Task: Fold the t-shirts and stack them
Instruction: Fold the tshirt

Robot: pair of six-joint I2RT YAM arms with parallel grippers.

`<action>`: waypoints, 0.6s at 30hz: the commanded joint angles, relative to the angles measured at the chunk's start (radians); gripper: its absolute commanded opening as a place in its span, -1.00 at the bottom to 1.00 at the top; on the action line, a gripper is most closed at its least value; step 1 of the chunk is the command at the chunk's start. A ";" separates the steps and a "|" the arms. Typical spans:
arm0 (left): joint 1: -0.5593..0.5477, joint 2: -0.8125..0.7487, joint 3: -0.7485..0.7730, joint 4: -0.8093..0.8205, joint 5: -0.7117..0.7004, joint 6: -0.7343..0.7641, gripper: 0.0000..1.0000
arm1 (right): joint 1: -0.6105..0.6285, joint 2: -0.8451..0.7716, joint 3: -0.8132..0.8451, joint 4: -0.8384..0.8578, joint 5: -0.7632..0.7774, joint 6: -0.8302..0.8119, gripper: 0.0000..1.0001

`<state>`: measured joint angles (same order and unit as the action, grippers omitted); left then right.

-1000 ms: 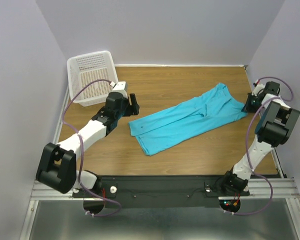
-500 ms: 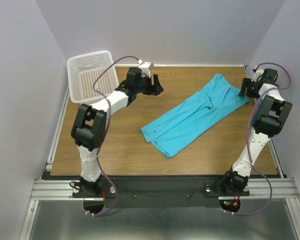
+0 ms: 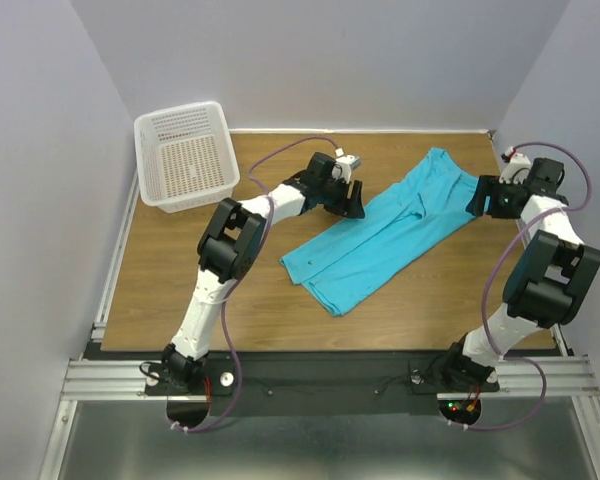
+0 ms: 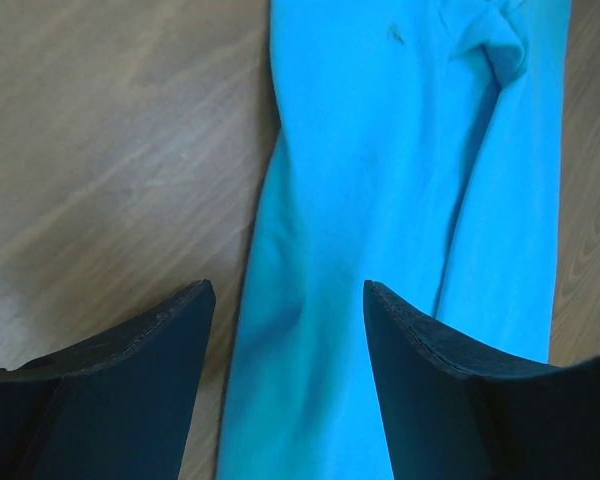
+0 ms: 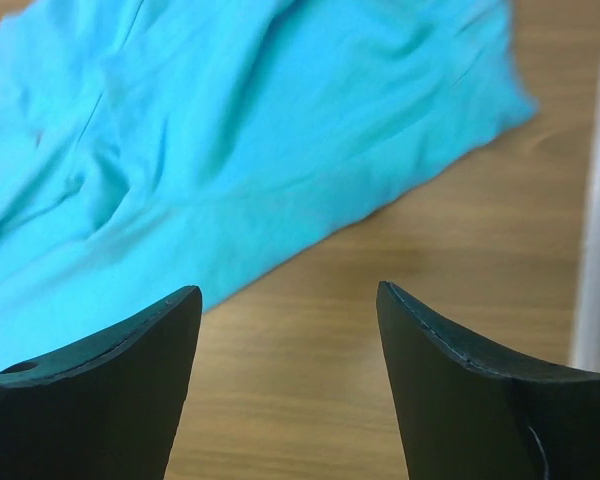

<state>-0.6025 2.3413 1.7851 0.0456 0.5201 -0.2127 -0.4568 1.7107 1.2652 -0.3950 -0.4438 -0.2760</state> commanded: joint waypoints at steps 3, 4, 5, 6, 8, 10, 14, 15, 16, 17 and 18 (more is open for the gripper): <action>-0.019 0.015 0.118 -0.093 -0.049 0.067 0.36 | -0.003 -0.089 -0.136 0.008 -0.104 0.018 0.54; -0.023 0.019 0.131 -0.116 -0.075 0.070 0.32 | -0.003 -0.098 -0.148 0.008 -0.104 0.018 0.54; -0.026 0.032 0.137 -0.128 -0.121 0.078 0.29 | -0.003 -0.117 -0.167 0.008 -0.102 0.021 0.54; -0.031 0.038 0.145 -0.144 -0.155 0.081 0.25 | -0.003 -0.126 -0.176 0.008 -0.105 0.024 0.54; -0.042 0.047 0.165 -0.177 -0.246 0.093 0.14 | -0.003 -0.146 -0.194 0.008 -0.111 0.027 0.54; -0.051 0.058 0.180 -0.204 -0.305 0.096 0.07 | -0.003 -0.169 -0.213 0.008 -0.115 0.032 0.54; -0.059 0.081 0.215 -0.234 -0.336 0.111 0.01 | -0.003 -0.194 -0.234 0.007 -0.111 0.037 0.54; -0.059 0.081 0.220 -0.237 -0.319 0.114 -0.03 | -0.003 -0.198 -0.237 0.008 -0.108 0.040 0.55; -0.059 0.079 0.217 -0.236 -0.298 0.116 -0.03 | -0.003 -0.209 -0.243 0.007 -0.108 0.041 0.55; -0.060 0.072 0.212 -0.233 -0.267 0.116 -0.03 | -0.003 -0.210 -0.245 0.007 -0.110 0.046 0.55; -0.060 0.064 0.191 -0.216 -0.252 0.116 -0.03 | -0.003 -0.215 -0.247 0.007 -0.111 0.047 0.55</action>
<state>-0.6556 2.4119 1.9530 -0.1509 0.2375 -0.1226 -0.4568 1.5352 1.0309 -0.4114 -0.5354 -0.2462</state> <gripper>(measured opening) 0.489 0.774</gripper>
